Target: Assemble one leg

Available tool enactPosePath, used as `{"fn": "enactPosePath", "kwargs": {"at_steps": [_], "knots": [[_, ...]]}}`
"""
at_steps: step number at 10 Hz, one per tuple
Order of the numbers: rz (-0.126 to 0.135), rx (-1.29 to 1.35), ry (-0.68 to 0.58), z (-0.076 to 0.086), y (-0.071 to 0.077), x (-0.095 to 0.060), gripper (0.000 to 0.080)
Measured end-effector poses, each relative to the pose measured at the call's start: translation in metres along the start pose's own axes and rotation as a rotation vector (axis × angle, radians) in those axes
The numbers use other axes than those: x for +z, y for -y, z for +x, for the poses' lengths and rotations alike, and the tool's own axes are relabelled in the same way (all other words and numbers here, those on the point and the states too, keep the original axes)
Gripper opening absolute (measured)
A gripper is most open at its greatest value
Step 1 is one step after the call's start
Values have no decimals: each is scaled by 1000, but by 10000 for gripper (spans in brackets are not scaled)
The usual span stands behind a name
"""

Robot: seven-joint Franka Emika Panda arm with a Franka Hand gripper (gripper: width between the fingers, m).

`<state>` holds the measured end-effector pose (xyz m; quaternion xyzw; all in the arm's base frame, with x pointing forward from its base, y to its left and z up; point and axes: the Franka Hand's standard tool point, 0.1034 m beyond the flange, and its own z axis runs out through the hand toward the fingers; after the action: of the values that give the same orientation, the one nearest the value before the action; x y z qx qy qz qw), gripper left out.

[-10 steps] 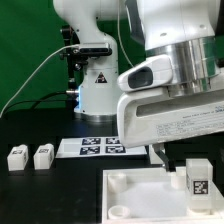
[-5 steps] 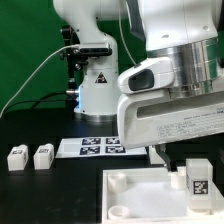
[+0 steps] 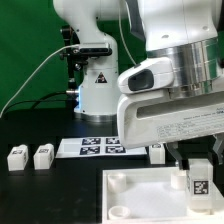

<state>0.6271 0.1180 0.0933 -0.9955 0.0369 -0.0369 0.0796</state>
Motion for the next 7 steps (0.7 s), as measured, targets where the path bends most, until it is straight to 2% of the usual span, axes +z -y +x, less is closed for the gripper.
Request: {"fn": "enactPosePath", "kwargs": {"at_steps": [2, 3, 5, 7], "knots": [[2, 256, -3, 1, -1, 0, 290], [14, 457, -29, 5, -2, 1, 290], [22, 798, -46, 6, -5, 1, 291], [52, 1107, -40, 6, -7, 1, 292]]}}
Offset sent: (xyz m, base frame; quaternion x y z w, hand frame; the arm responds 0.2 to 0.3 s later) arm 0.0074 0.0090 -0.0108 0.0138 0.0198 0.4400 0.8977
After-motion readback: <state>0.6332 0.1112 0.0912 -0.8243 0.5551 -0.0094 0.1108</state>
